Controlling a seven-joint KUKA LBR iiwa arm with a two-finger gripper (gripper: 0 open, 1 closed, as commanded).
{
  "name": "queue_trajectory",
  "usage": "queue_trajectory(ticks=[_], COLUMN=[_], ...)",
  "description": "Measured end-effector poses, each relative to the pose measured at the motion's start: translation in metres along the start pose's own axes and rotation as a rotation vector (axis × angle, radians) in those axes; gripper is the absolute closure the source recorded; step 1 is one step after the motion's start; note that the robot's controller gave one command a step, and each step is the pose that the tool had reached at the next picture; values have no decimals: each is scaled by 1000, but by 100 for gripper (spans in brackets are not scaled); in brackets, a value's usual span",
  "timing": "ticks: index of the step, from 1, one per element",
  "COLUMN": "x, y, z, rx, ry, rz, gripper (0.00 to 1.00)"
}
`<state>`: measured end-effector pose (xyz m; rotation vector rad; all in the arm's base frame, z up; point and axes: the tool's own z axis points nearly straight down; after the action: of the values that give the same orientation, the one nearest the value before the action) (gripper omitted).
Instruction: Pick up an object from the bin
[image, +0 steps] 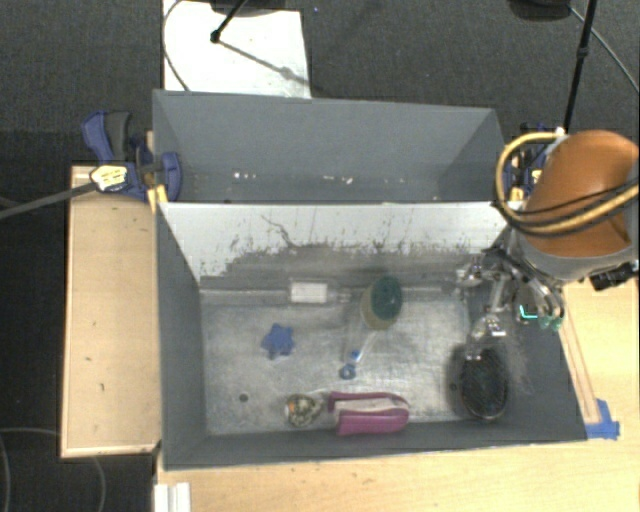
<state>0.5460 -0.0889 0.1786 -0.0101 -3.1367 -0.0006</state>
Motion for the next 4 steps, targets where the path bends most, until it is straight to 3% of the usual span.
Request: queue_trajectory(ticks=[1,2,3,4], x=[17,46,50,65], y=[-42,-48,-51,-23], z=[76,61,43,106], rx=[4,4,2,1], ry=[-21,-9,-11,-40], rz=[-539,-1159,-1588,-2052], gripper=[0,0,0,0])
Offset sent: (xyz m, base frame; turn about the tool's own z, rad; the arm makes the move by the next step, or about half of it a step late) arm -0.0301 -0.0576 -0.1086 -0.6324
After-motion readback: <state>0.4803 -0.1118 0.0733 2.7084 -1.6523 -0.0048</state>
